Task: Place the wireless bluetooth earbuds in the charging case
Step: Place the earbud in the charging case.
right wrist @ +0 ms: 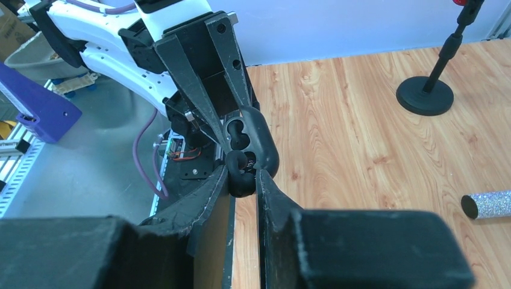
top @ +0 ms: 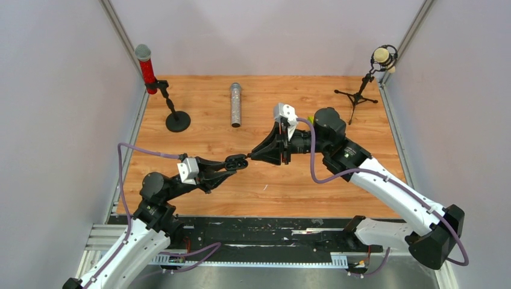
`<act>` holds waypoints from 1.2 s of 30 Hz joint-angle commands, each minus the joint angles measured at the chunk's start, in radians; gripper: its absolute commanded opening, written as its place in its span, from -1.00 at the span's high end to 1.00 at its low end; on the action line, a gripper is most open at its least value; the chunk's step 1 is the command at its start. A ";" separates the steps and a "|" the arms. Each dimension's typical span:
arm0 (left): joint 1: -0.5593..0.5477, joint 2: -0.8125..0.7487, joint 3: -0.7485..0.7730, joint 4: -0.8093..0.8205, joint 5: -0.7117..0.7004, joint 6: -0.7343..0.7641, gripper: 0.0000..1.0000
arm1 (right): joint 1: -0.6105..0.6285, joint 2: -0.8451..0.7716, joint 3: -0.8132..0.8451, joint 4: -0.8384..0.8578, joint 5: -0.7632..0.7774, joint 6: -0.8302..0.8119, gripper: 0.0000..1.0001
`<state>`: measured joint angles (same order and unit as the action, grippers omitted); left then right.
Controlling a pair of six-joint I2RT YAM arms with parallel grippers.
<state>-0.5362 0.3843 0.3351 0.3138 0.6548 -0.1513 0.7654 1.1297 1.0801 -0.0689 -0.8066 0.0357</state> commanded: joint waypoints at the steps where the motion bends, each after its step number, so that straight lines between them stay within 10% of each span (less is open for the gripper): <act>1: 0.004 -0.007 0.013 0.046 0.011 0.002 1.00 | 0.011 0.027 0.055 0.028 -0.059 -0.077 1.00; 36: 0.004 0.006 0.012 0.053 0.018 0.009 1.00 | 0.129 0.113 0.109 -0.147 0.149 -0.251 1.00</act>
<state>-0.5350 0.3943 0.3351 0.3145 0.6556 -0.1501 0.8898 1.2514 1.1530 -0.2043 -0.6884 -0.1787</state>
